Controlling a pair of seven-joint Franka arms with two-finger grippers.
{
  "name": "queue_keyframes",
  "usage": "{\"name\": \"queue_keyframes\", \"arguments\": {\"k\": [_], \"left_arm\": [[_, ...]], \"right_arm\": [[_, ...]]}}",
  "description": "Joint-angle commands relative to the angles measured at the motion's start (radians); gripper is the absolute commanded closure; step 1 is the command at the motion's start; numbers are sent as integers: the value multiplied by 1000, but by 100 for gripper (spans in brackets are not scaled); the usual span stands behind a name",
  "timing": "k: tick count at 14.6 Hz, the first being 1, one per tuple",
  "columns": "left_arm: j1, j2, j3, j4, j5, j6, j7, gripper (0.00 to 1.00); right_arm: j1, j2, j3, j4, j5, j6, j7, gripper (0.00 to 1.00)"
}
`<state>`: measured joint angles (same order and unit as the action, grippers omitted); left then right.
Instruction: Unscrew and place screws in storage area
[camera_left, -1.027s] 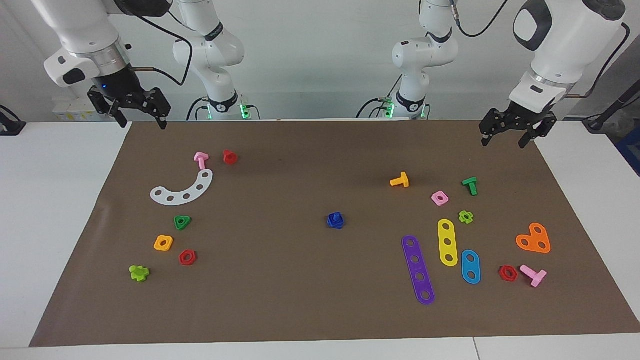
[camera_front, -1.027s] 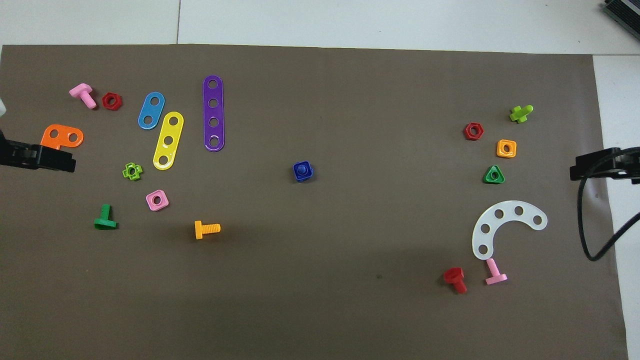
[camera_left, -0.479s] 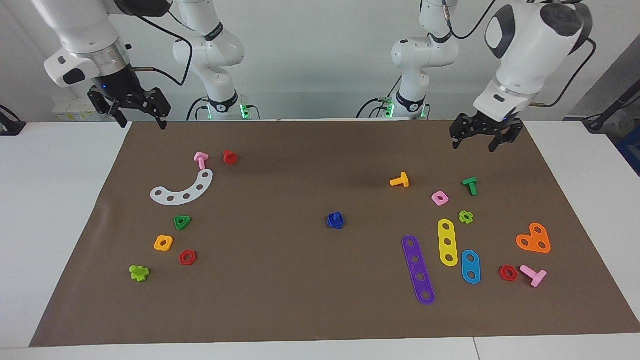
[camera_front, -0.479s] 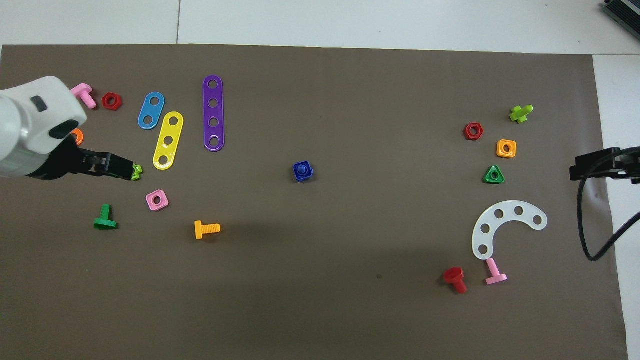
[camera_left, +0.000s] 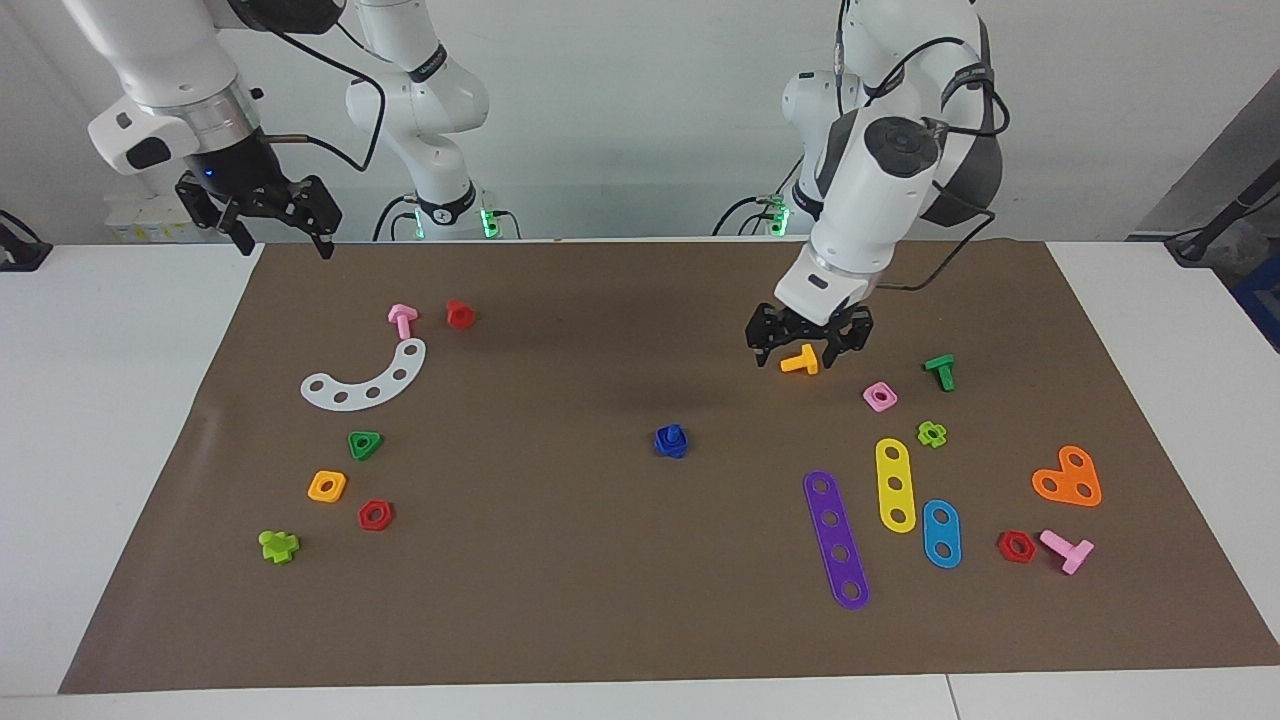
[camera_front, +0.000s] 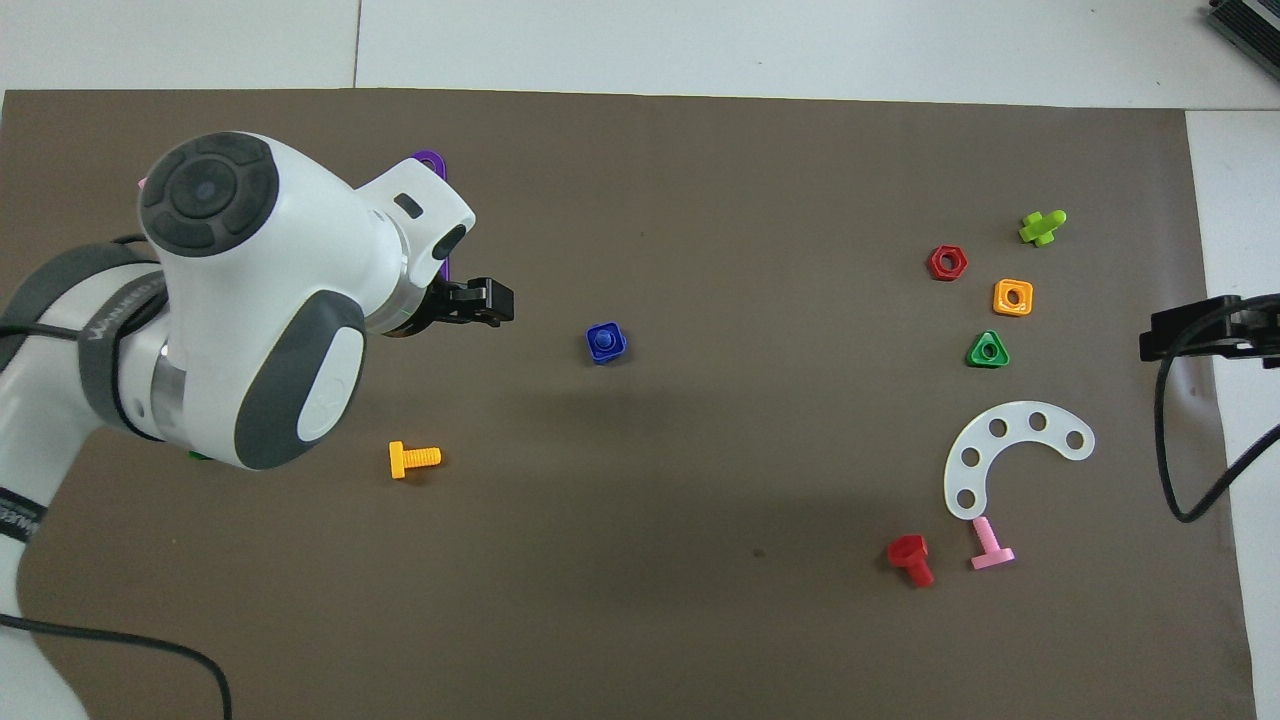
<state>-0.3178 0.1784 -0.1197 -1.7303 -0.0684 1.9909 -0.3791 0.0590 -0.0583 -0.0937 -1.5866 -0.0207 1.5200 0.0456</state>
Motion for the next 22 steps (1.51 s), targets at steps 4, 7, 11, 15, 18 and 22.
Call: {"name": "queue_keyframes", "arguments": {"k": [4, 7, 11, 15, 18, 22], "left_arm": [[-157, 232, 29, 122, -2, 121, -222, 8], [-184, 291, 28, 130, 67, 212, -262, 11], [-198, 319, 29, 107, 106, 294, -261, 17], [-208, 343, 29, 64, 130, 354, -262, 24], [-224, 357, 31, 74, 131, 344, -262, 27], [-224, 357, 29, 64, 145, 342, -261, 40]], "right_arm": [[-11, -23, 11, -30, 5, 20, -20, 0], [-15, -23, 11, -29, 7, 15, -21, 0], [-10, -25, 12, -27, 7, 15, -24, 0], [-11, -25, 11, -27, 7, 14, -24, 0], [-10, -25, 12, -26, 5, 14, -24, 0], [-10, -24, 12, -26, 5, 14, -24, 0]]}}
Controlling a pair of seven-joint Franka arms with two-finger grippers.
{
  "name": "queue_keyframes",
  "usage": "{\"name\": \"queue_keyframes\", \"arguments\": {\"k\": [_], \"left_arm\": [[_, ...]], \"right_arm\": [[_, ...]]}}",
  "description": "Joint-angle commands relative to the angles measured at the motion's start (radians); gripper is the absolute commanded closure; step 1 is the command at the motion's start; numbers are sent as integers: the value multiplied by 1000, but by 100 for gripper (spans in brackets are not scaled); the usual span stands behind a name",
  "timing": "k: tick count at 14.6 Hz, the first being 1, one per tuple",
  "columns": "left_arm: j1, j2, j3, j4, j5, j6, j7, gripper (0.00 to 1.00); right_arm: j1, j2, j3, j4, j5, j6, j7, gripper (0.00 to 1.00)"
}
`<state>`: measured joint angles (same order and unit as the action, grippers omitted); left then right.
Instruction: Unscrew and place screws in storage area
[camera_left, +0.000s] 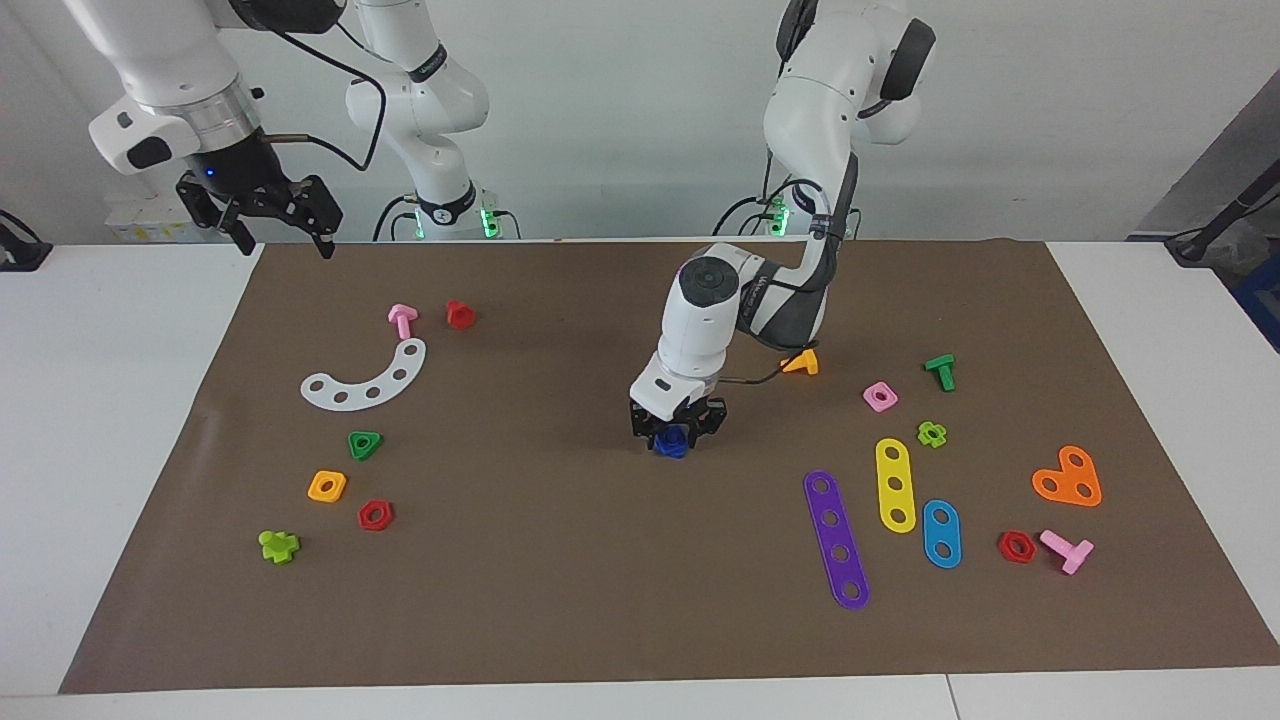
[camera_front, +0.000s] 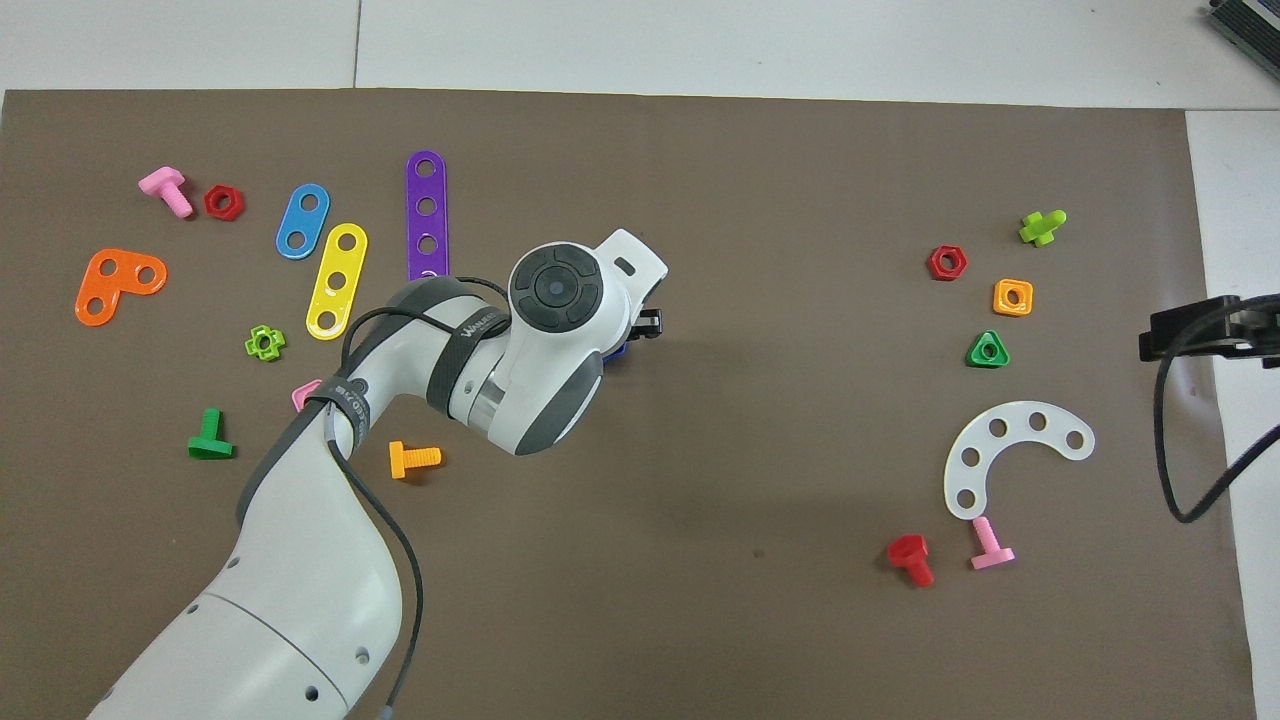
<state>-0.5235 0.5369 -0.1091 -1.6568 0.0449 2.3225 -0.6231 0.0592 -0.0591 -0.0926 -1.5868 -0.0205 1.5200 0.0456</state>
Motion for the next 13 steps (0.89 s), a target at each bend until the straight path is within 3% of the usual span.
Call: {"name": "queue_keyframes", "arguments": {"k": [1, 8, 13], "left_arm": [[-18, -2, 19, -9, 32, 11, -15, 44], [-15, -3, 19, 8, 27, -23, -13, 75], [-6, 40, 19, 242, -9, -311, -67, 77]], "right_arm": [[-10, -24, 10, -25, 5, 14, -24, 0], [-10, -24, 11, -25, 7, 14, -24, 0], [-10, -24, 11, -25, 7, 14, -24, 0]]}}
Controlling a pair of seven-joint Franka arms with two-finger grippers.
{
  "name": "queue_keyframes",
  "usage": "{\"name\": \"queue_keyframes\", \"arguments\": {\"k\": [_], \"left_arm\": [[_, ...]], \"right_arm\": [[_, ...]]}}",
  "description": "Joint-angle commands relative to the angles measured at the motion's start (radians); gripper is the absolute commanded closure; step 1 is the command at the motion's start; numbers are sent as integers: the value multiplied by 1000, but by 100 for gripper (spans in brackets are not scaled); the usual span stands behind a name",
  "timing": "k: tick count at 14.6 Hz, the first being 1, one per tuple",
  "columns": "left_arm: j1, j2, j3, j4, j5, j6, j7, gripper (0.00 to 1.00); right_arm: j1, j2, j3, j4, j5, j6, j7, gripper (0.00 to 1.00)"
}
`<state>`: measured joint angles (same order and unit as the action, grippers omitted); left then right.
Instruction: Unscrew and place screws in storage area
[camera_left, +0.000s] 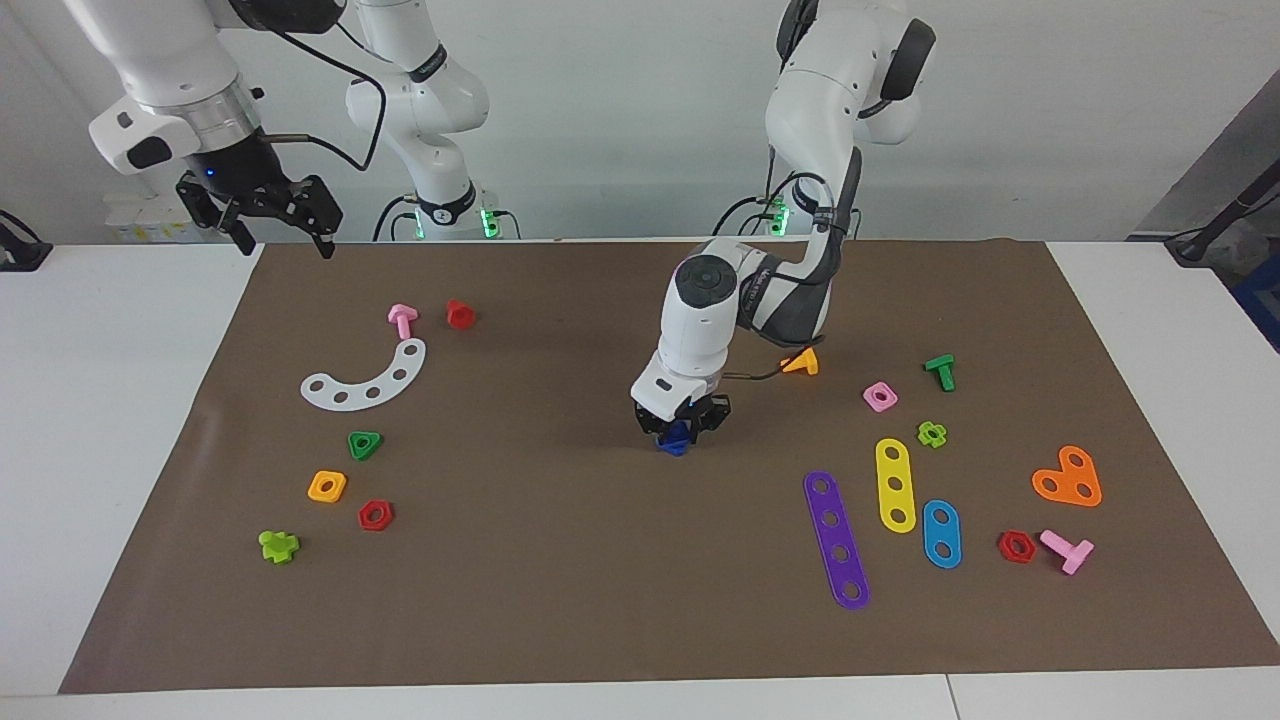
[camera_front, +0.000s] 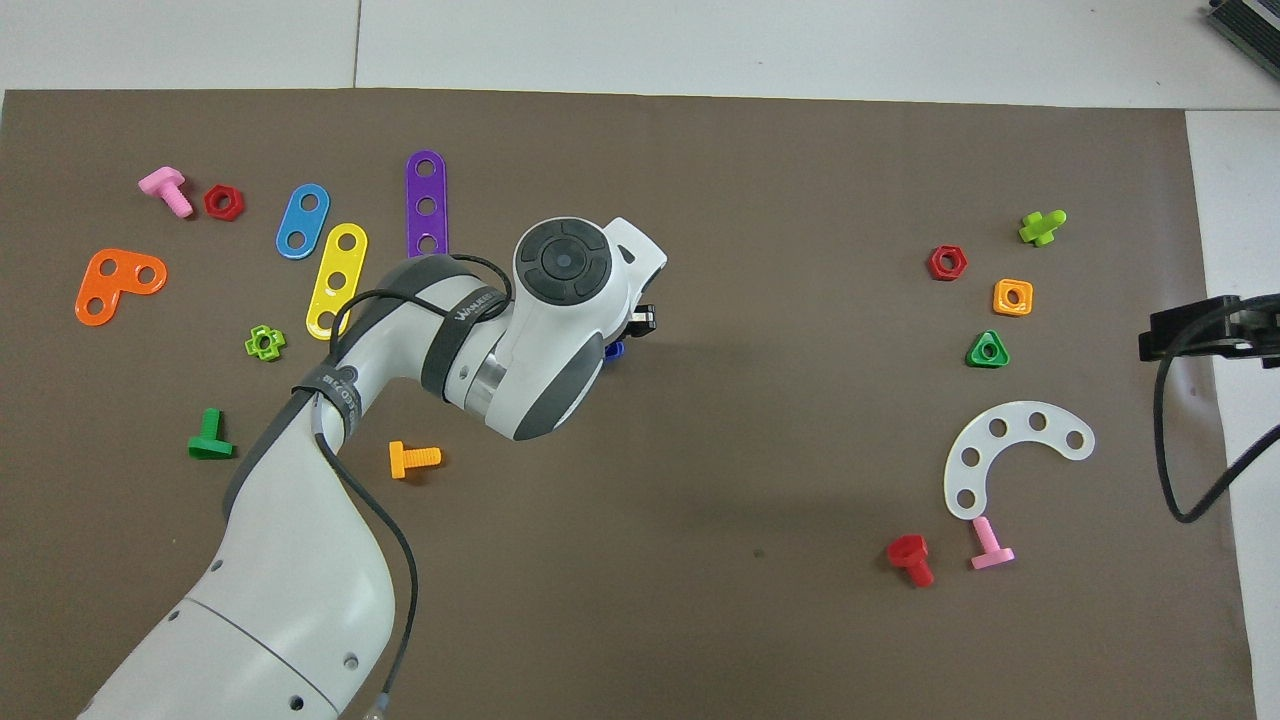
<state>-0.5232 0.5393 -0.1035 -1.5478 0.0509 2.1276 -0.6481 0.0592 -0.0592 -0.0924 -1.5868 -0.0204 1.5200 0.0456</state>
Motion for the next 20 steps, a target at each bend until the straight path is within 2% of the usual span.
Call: {"name": "queue_keyframes", "arguments": {"k": [1, 4, 6, 11, 14, 17, 19, 20], "left_arm": [[0, 34, 16, 153, -29, -142, -59, 77], [46, 12, 24, 173, -72, -190, -67, 77], [127, -56, 13, 135, -82, -204, -29, 80], [276, -188, 14, -133, -85, -192, 344, 80], [339, -235, 14, -285, -85, -88, 496, 79], [339, -275, 14, -445, -85, 122, 492, 65], [339, -278, 14, -454, -85, 135, 492, 55], [341, -277, 14, -451, -85, 138, 495, 31]], "right_arm": [[-10, -24, 11, -25, 7, 14, -24, 0], [-10, -24, 11, -25, 5, 14, -24, 0], [-10, -24, 11, -27, 7, 9, -26, 0], [-10, -40, 13, -57, 5, 28, -36, 0], [25, -19, 13, -44, -12, 74, -24, 0], [94, 50, 14, -5, 7, 100, 43, 0], [186, 106, 22, -2, 8, 169, 185, 0], [233, 158, 25, 16, 16, 183, 236, 0]]}}
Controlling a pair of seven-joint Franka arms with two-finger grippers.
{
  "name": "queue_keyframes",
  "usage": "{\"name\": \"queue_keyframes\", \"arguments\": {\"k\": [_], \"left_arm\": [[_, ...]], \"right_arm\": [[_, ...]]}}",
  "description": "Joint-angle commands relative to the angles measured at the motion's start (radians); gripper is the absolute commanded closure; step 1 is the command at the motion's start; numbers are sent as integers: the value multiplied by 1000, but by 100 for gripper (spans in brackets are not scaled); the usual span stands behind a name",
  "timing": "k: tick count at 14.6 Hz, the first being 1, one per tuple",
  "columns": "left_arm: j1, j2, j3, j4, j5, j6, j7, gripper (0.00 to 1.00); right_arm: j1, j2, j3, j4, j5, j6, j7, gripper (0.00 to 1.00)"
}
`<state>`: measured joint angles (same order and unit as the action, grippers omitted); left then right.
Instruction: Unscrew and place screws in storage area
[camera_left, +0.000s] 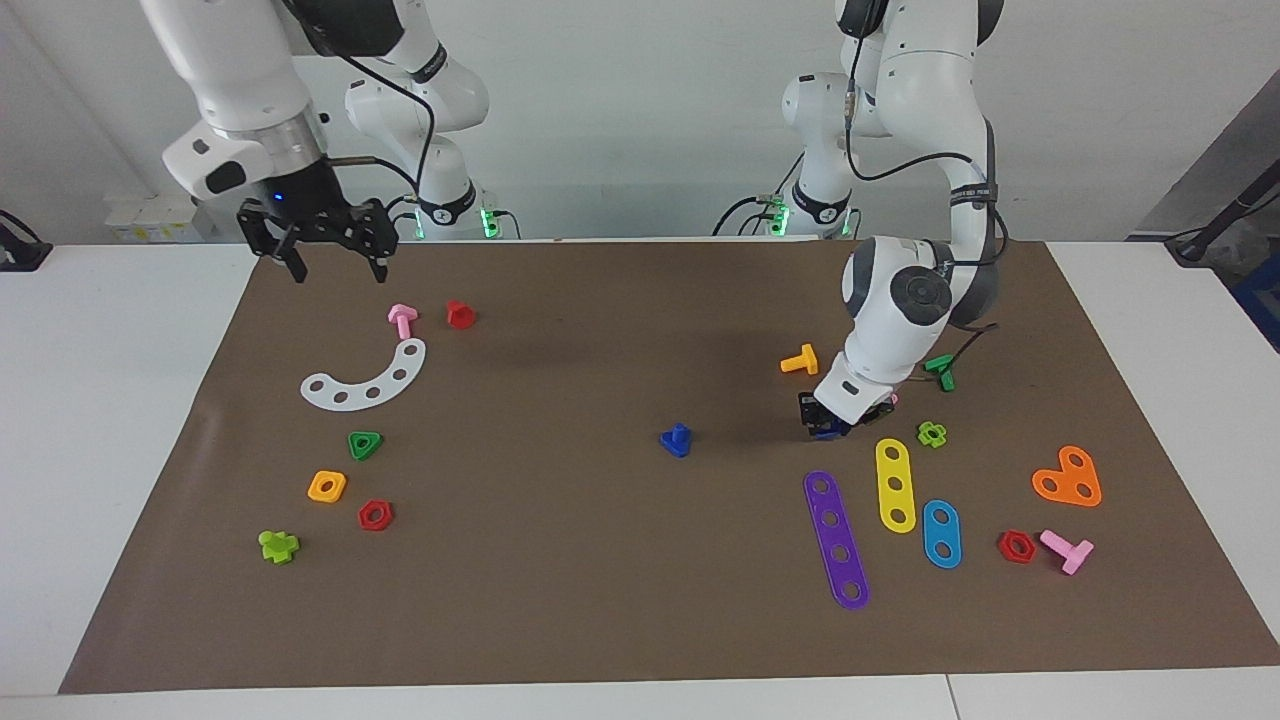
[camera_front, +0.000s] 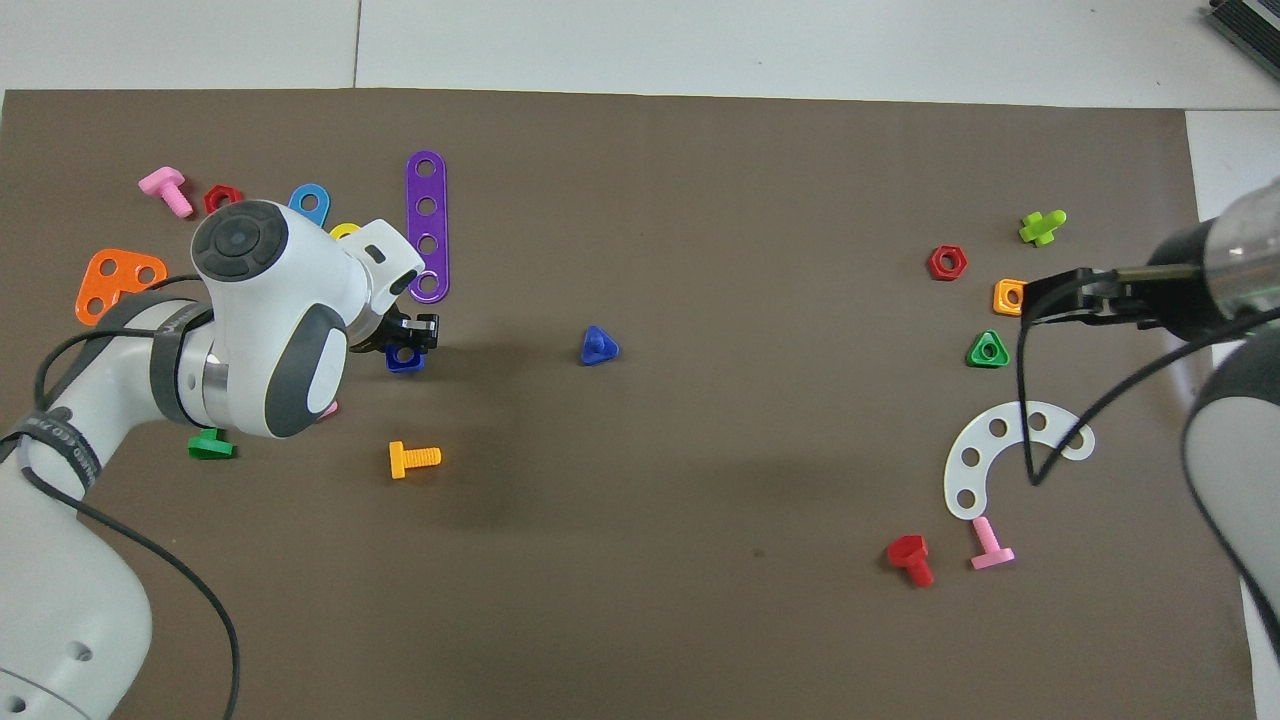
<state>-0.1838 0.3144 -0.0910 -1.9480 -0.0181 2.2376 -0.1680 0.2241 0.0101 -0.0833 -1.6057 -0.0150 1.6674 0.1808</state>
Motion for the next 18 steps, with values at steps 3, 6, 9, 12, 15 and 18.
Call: {"name": "queue_keyframes", "arguments": {"k": [3, 6, 9, 12, 15, 18], "left_arm": [[6, -50, 4, -16, -16, 4, 18, 0], [56, -55, 2, 75, -16, -122, 24, 0], [162, -90, 4, 106, -16, -252, 166, 0], [292, -132, 4, 95, -16, -303, 374, 0], [345, -198, 5, 104, -16, -352, 404, 0], [345, -264, 11, 153, -13, -446, 328, 0]], "right_arm": [[187, 247, 20, 114, 58, 138, 293, 0], [296, 367, 19, 128, 61, 308, 466, 1], [385, 467, 17, 131, 32, 420, 514, 1], [437, 609, 17, 225, -8, 462, 542, 1], [446, 659, 19, 234, -17, 515, 539, 3], [446, 662, 20, 217, -13, 571, 526, 22]]}}
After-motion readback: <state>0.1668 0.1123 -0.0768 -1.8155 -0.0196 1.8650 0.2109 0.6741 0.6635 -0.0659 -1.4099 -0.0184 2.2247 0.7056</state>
